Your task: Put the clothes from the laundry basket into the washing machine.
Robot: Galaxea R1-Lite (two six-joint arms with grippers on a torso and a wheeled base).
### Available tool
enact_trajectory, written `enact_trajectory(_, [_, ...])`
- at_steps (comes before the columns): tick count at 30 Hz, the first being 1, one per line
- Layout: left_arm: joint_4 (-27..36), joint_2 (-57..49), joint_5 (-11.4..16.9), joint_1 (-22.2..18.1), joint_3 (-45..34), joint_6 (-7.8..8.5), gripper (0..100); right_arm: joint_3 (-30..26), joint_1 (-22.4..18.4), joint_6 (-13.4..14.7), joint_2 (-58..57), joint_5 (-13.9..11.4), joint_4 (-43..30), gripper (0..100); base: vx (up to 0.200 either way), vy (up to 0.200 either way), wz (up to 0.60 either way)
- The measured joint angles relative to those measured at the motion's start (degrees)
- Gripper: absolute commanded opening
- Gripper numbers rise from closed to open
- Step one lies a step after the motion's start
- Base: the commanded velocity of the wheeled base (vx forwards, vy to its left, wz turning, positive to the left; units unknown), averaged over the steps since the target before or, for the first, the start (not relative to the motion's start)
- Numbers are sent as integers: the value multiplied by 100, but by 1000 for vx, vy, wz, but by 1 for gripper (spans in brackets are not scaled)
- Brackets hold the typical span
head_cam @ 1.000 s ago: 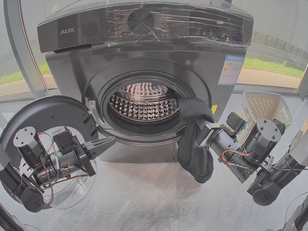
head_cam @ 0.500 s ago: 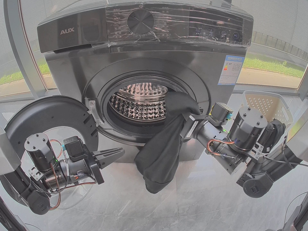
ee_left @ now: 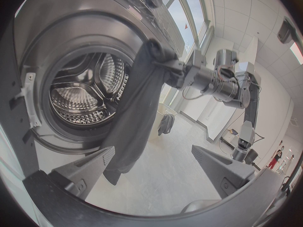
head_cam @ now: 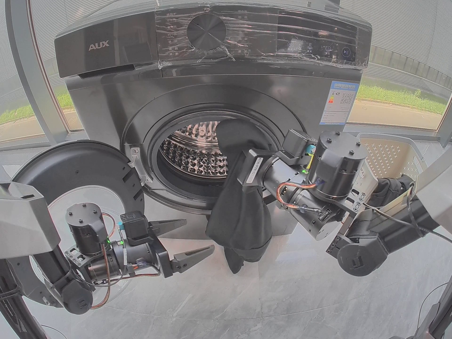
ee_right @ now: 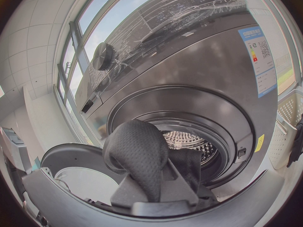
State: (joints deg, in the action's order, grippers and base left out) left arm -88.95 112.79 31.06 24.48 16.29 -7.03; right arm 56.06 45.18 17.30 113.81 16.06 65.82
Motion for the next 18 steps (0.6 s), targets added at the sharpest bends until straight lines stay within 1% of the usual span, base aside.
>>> enact_trajectory(1, [-5, 110, 0, 44, 61, 41, 100, 57, 13, -4, 33, 28, -2, 0, 0, 0, 0])
enact_trajectory(4, [-2, 369, -5, 165, 232, 99, 100, 156, 35, -12, 112, 77, -5, 0, 0, 0, 0])
enact_trajectory(8, [-2, 684, -57, 330, 527, 113, 100, 219, 57, -15, 208, 102, 0, 0, 0, 0, 0])
enact_trajectory(11, [-2, 891, -219, 423, 766, 102, 100, 247, 57, -17, 258, 162, 1, 0, 0, 0, 0])
enact_trajectory(12, [-2, 953, -271, 444, 833, 102, 100, 261, 57, -17, 273, 211, 1, 0, 0, 0, 0])
enact_trajectory(13, [-2, 1062, -354, 477, 956, 102, 100, 291, 51, -17, 295, 312, 1, 0, 0, 0, 0])
enact_trajectory(18, [-2, 1401, -607, 580, 1334, 96, 100, 391, 18, -17, 367, 558, -24, 0, 0, 0, 0])
